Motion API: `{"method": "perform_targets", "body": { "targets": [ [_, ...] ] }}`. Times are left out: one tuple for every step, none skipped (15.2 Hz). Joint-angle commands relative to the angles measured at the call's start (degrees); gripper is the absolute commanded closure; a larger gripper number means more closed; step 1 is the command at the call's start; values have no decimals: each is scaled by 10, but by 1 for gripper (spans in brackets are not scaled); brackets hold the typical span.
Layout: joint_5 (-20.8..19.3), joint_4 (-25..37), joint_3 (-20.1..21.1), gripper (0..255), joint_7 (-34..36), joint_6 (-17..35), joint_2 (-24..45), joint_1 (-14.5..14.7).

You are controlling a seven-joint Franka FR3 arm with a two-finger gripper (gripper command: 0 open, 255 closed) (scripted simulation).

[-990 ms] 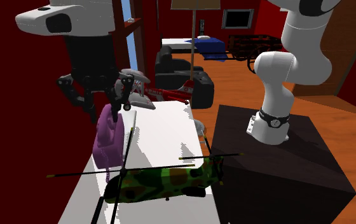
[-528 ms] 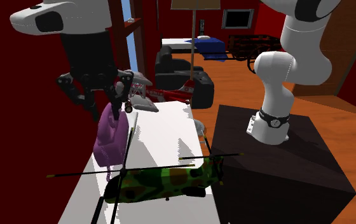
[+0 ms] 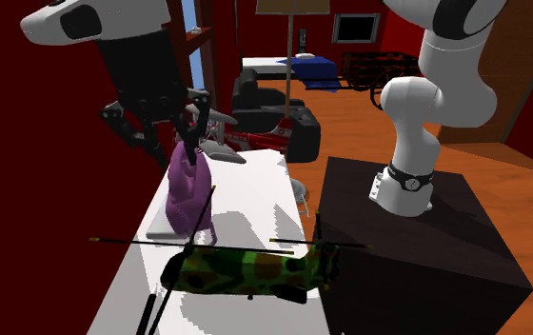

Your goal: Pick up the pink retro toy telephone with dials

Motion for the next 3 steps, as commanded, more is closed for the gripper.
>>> {"method": "perform_targets", "body": {
  "targets": [
    [4, 27, -4, 255, 0, 48, 4, -5],
    [5, 29, -6, 255, 0, 47, 4, -5],
    [6, 29, -8, 255, 0, 46, 5, -4]
  ]
}}
